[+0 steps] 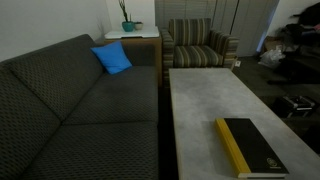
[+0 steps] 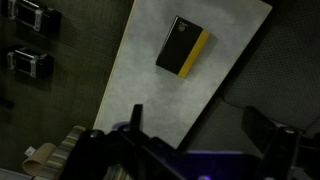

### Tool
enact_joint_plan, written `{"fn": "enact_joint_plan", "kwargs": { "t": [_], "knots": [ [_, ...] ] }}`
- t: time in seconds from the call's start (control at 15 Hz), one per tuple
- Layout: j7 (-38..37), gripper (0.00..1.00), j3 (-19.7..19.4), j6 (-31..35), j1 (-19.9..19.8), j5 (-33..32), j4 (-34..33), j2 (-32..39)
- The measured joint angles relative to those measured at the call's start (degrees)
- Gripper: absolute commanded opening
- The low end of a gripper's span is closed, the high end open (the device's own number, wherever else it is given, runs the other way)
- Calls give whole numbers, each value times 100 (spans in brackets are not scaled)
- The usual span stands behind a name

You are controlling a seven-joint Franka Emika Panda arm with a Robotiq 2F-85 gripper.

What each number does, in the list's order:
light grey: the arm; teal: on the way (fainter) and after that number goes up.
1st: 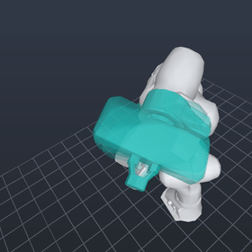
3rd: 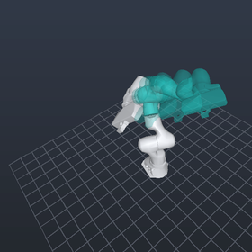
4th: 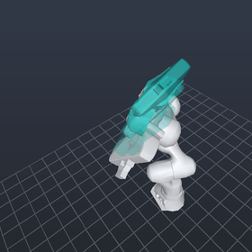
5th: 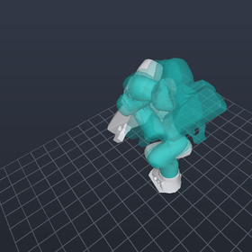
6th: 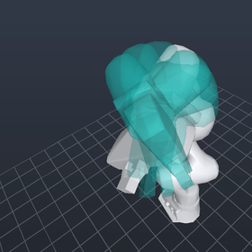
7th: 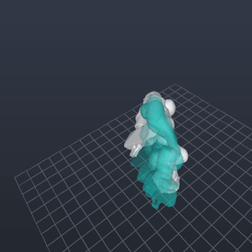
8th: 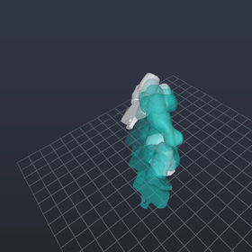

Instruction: Open the book on the table

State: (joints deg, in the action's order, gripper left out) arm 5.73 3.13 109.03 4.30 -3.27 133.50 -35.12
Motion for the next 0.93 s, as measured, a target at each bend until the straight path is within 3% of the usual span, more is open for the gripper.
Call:
{"fn": "enact_joint_plan", "kwargs": {
  "t": [0.4, 0.67, 0.93],
  "knots": [
    [180, 100, -72, 431, 97, 5, 282, 225],
    [374, 100, -418, 1156, 66, 10, 558, 865],
    [678, 100, -723, 1263, 63, 216, 507, 1471]
  ]
}}
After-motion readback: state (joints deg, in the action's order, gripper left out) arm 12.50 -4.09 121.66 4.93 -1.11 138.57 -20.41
